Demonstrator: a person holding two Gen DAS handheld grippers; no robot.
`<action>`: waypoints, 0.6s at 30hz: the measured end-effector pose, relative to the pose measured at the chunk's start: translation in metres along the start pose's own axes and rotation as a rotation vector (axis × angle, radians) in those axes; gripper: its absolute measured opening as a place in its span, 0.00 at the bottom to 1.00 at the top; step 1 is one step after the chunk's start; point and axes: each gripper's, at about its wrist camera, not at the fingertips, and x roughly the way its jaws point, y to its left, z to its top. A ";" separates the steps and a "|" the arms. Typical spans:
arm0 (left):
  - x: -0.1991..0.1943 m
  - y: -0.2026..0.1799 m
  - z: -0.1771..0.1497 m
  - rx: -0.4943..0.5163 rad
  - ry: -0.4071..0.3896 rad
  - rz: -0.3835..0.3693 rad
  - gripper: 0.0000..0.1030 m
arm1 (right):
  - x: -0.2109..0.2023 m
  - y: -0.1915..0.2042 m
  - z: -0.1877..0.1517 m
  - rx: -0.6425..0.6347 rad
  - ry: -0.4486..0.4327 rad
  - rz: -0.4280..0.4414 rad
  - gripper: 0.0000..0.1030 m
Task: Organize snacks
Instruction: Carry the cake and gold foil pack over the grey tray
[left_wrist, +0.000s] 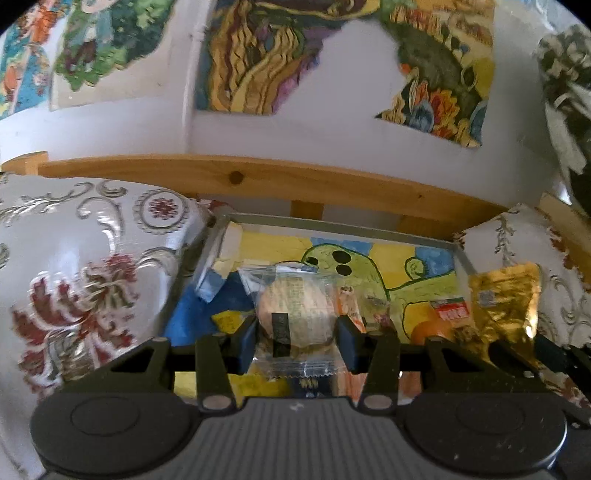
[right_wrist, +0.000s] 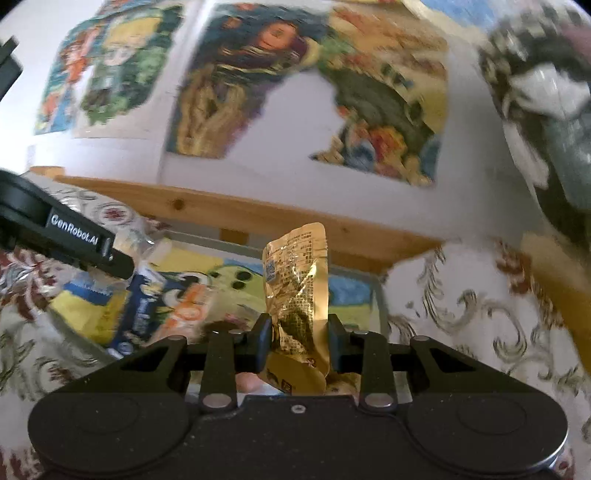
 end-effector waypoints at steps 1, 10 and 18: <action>0.006 -0.002 0.000 0.004 0.009 0.002 0.48 | 0.005 -0.004 -0.001 0.016 0.015 -0.001 0.32; 0.042 -0.005 -0.011 0.018 0.085 0.053 0.48 | 0.027 -0.018 -0.006 0.093 0.075 0.034 0.32; 0.048 -0.011 -0.012 0.034 0.100 0.053 0.48 | 0.037 -0.022 -0.006 0.117 0.084 0.046 0.33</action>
